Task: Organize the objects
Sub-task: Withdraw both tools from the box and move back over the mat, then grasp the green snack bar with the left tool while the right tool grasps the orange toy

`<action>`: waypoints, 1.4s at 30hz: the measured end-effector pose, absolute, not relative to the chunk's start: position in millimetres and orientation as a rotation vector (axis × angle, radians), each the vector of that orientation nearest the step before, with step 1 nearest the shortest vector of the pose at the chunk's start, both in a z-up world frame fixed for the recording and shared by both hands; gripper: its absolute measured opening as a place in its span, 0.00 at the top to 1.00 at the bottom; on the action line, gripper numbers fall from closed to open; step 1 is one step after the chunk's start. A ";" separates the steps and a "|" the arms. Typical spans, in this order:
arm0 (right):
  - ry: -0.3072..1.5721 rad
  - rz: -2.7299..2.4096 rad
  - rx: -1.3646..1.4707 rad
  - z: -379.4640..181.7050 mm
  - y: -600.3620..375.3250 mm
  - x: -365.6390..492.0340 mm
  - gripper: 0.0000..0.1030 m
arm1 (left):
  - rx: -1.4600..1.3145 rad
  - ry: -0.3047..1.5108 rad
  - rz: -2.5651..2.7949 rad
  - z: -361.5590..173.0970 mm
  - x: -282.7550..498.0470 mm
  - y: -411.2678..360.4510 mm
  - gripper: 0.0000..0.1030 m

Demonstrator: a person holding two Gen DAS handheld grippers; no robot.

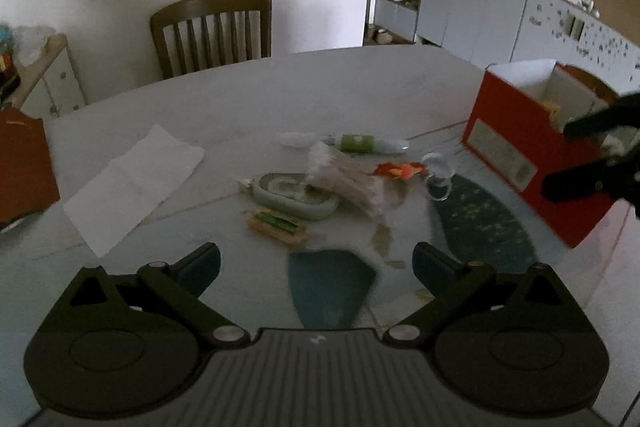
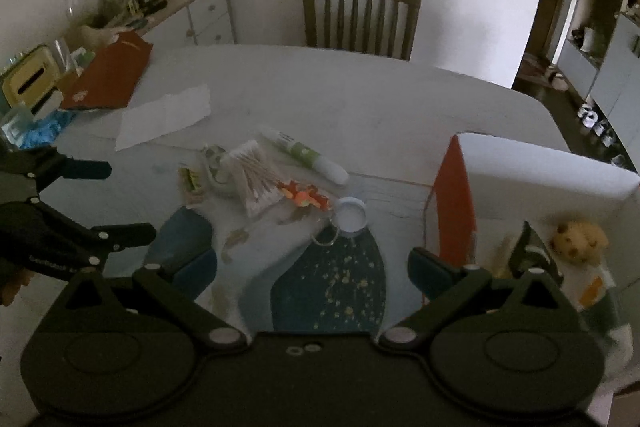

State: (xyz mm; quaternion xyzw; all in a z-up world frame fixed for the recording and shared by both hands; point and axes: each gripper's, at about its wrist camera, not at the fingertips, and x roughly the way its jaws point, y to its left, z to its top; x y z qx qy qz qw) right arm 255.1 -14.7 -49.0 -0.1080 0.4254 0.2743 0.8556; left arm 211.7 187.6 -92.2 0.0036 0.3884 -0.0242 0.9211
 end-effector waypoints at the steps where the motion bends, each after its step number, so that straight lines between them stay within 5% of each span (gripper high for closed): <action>1: 0.906 0.577 -0.231 -52.5 -11.9 261.0 0.02 | 0.017 0.800 -0.051 -96.2 215.5 189.0 0.00; 13: 0.970 0.618 -0.305 -89.1 19.4 307.2 0.11 | 0.094 0.833 -0.056 -137.4 253.7 204.1 0.00; 36: 0.956 0.600 -0.444 -126.3 54.3 339.9 0.47 | 0.099 0.851 -0.083 -156.2 280.6 206.0 0.02; 42: 0.952 0.632 -0.443 -127.7 59.0 339.3 0.60 | 0.087 0.847 -0.109 -153.3 278.1 206.4 0.24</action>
